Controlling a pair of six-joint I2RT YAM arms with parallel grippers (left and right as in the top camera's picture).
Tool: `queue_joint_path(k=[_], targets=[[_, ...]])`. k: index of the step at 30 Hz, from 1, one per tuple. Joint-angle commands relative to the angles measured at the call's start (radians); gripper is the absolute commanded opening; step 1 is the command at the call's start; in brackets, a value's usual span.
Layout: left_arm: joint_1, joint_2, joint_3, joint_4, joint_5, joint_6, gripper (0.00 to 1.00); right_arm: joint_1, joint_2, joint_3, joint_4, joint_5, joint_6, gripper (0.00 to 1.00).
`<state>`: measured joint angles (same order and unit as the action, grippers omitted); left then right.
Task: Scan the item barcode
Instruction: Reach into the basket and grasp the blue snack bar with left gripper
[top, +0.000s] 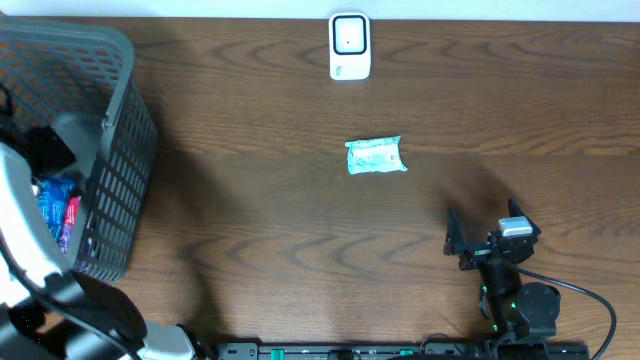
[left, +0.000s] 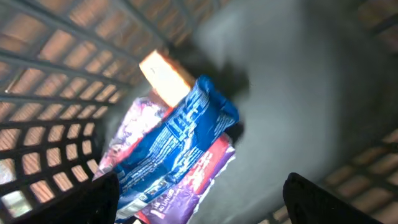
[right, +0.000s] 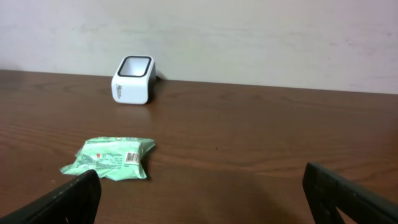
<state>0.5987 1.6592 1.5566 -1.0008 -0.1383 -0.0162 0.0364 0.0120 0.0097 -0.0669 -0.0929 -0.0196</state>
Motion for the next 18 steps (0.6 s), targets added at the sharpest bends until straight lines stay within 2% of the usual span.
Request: queue_joint_path(k=[1,11,15,18], targets=[[0.002,0.067,-0.018,0.014,-0.039,0.024,0.84,-0.009,-0.005,-0.004,-0.002,0.005,0.0,0.99],[0.007,0.241,-0.018,0.031,-0.043,0.047,0.84,-0.009,-0.005,-0.004,-0.002,0.005,0.0,0.99],[0.009,0.287,-0.018,0.05,-0.148,0.042,0.84,-0.009,-0.005,-0.004,-0.002,0.005,0.0,0.99],[0.014,0.298,-0.018,0.08,-0.163,0.029,0.84,-0.009,-0.005,-0.004,-0.002,0.005,0.0,0.99]])
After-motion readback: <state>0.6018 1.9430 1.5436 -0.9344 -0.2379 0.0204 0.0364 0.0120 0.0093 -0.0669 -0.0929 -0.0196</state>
